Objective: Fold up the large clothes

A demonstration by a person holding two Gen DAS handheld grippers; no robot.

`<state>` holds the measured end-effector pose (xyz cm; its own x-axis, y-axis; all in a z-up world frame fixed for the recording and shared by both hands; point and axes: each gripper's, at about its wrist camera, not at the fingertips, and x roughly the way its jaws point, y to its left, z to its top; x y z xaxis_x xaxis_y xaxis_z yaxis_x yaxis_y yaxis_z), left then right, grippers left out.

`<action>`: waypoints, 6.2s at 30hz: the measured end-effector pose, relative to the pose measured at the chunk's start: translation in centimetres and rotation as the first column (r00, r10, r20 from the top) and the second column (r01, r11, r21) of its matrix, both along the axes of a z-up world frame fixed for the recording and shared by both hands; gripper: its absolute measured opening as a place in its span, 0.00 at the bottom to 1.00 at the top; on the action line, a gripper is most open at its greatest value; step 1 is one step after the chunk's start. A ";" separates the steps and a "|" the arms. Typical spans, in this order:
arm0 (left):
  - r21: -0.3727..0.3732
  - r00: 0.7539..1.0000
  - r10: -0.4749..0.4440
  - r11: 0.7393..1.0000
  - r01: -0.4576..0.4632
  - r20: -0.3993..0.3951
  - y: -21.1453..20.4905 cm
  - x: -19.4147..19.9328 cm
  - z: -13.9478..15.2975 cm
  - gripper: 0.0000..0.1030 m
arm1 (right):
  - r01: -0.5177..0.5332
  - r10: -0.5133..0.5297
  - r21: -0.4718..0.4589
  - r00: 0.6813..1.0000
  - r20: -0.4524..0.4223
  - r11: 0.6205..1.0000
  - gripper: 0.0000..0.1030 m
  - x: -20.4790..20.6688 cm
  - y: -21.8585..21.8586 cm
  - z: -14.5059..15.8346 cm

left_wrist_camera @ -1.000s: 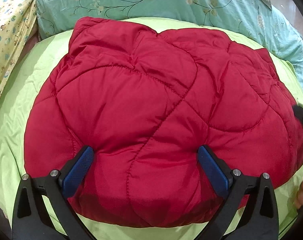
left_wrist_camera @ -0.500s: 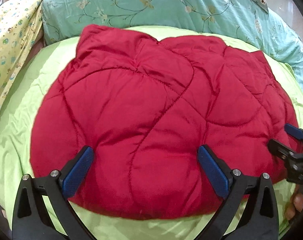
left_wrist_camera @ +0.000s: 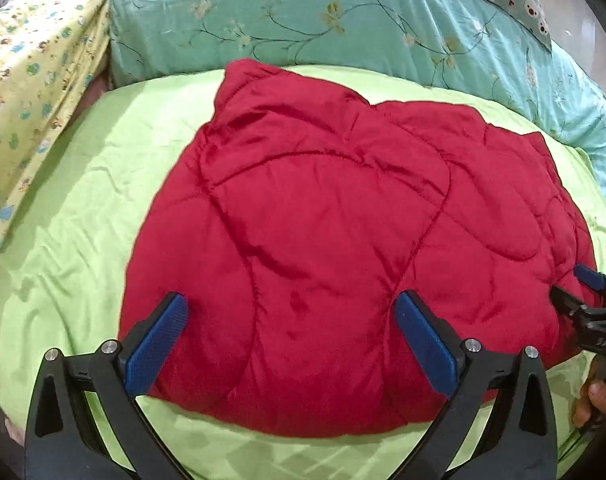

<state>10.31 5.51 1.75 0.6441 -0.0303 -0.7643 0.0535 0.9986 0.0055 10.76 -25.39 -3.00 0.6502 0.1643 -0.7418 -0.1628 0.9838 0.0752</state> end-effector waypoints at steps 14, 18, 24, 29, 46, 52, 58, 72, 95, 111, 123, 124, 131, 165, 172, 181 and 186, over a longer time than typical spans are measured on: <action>-0.028 1.000 -0.025 0.999 0.026 0.019 0.4 0.2 -1.1 1.00 | 0.018 -0.027 0.142 0.998 0.060 0.990 0.99 -2.6 0.0 3.3; -0.037 0.999 -0.037 0.999 0.038 0.019 0.6 0.4 -1.1 1.00 | 0.041 -0.044 0.097 0.999 0.031 0.994 0.99 -1.9 1.4 2.8; -0.035 0.998 -0.057 0.998 0.058 0.020 0.6 0.6 -1.2 1.00 | 0.075 -0.075 0.016 0.996 -0.041 0.997 1.00 0.0 1.9 1.5; -0.036 0.997 -0.068 0.997 0.069 0.026 0.6 0.4 -1.3 1.00 | 0.098 -0.096 0.026 0.993 -0.062 0.995 1.00 0.4 1.6 0.9; -0.034 0.998 -0.054 0.998 0.055 0.040 0.5 0.2 -1.6 1.00 | 0.095 -0.093 0.034 0.994 -0.064 0.995 1.00 0.6 1.4 0.5; -0.067 0.996 -0.042 0.997 0.047 0.073 1.0 -0.6 -0.9 1.00 | 0.094 -0.092 0.049 0.995 -0.048 0.994 1.00 0.1 1.3 1.0; -0.138 0.995 -0.047 0.989 0.058 0.086 1.5 -0.3 1.5 1.00 | 0.050 -0.055 0.130 0.998 0.036 0.990 0.98 -0.6 0.0 3.5; -0.030 0.998 -0.040 0.999 0.039 -0.053 -0.4 8.2 -0.9 1.00 | -0.005 0.015 0.084 0.994 -0.112 0.996 0.99 9.0 -1.0 1.1; 0.019 0.999 -0.035 0.999 0.035 -0.022 -0.9 8.2 -1.1 1.00 | 0.003 0.002 0.100 0.998 -0.055 0.995 0.99 9.2 -1.4 0.7; 0.021 1.000 -0.014 1.000 0.015 -0.023 -0.9 7.3 -0.6 1.00 | 0.023 -0.024 -0.043 1.000 -0.020 0.999 1.00 6.7 0.3 0.4; -0.007 0.997 -0.044 0.999 0.044 -0.065 -1.1 5.8 -1.6 1.00 | 0.031 -0.033 -0.035 0.999 -0.042 0.999 1.00 7.4 0.0 -0.1; 0.000 0.997 -0.043 0.999 0.043 -0.064 -1.2 5.8 -1.7 1.00 | 0.032 -0.033 -0.036 0.999 -0.042 0.999 1.00 7.4 0.0 -0.1; 0.024 0.998 -0.033 0.999 0.034 -0.053 -1.4 4.0 -0.2 1.00 | 0.040 -0.040 -0.010 0.999 0.001 0.999 0.99 4.8 0.2 1.7; 0.150 0.994 -0.113 0.983 0.110 0.013 -3.0 -9.8 5.4 1.00 | -0.033 0.034 0.024 0.999 -0.038 0.999 1.00 -11.7 2.4 7.0; 0.138 0.995 -0.087 0.987 0.080 0.047 -2.6 -10.0 6.4 1.00 | -0.056 0.056 0.019 0.998 -0.017 0.998 1.00 -11.7 3.6 7.8; 0.138 0.998 -0.065 0.989 0.062 0.016 -2.6 -9.3 5.0 1.00 | -0.019 0.021 0.029 0.998 -0.060 0.999 1.00 -10.5 3.2 5.8; 0.150 0.998 -0.067 0.986 0.065 0.008 -2.7 -9.0 4.6 1.00 | -0.023 0.025 0.029 0.997 -0.073 0.999 1.00 -10.2 3.3 5.2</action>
<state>1.29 2.80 6.30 0.6544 0.0410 -0.7551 0.1183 0.9807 0.1559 0.53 -22.06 2.20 0.5897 0.2006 -0.7823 -0.1791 0.9770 0.1156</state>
